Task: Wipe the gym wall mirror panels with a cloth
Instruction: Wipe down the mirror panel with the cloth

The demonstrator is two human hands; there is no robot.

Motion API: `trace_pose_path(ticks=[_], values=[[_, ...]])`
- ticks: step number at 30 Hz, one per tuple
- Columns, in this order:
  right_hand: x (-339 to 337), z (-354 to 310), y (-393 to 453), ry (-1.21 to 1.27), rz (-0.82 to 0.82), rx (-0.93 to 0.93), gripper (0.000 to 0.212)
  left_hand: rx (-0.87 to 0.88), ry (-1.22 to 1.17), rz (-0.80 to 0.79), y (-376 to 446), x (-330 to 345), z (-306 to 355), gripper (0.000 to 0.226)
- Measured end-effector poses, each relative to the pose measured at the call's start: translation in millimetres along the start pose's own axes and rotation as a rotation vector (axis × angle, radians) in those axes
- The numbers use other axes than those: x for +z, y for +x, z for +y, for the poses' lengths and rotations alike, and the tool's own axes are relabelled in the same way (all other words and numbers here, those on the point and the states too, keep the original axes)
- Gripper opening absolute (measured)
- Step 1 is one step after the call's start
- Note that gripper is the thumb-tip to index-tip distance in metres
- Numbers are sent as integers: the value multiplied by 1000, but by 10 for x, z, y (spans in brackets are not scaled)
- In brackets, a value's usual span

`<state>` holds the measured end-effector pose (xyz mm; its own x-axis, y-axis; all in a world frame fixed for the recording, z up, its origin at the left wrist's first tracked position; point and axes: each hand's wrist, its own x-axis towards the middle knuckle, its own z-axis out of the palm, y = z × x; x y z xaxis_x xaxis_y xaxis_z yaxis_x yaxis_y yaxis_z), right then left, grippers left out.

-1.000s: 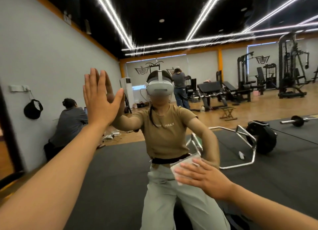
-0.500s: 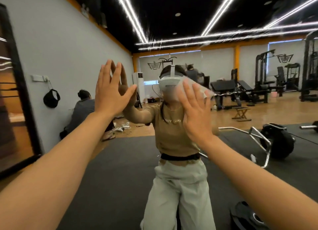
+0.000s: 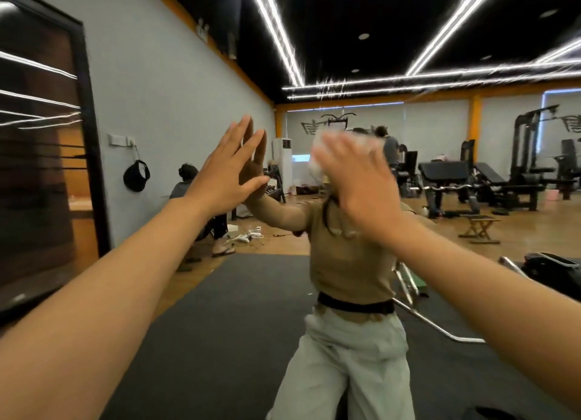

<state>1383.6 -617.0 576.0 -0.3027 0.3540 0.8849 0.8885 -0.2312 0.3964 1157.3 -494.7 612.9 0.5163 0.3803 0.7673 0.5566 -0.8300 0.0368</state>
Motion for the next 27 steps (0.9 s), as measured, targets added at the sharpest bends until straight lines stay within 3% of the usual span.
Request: trace_pose_path(ticks=[2, 5, 8, 12, 14, 16, 19, 24, 27], values=[[-63, -17, 389, 71, 41, 253, 73, 3, -28, 12, -12, 13, 20, 85], [35, -231, 459, 98, 81, 313, 73, 10, -69, 19, -16, 6, 20, 83], [320, -594, -33, 42, 31, 10, 71, 39, -70, 9, -18, -24, -46, 78], [541, -895, -1144, -171, -233, -655, 79, 46, -94, -28, -14, -20, -53, 77], [537, -806, -1407, -237, -329, -803, 72, 41, -94, -33, -14, -14, -48, 78], [499, -678, -1325, -250, -323, -840, 67, 42, -77, -23, -18, -6, -41, 78], [410, -554, -830, -159, -256, -748, 80, 50, -65, -18, -20, -1, -30, 78], [123, -313, 336, -38, -59, -221, 63, 84, -42, -16, -42, -36, -47, 76], [159, -404, 479, -4, 22, -50, 61, 89, -42, -13, -49, -30, -47, 76]])
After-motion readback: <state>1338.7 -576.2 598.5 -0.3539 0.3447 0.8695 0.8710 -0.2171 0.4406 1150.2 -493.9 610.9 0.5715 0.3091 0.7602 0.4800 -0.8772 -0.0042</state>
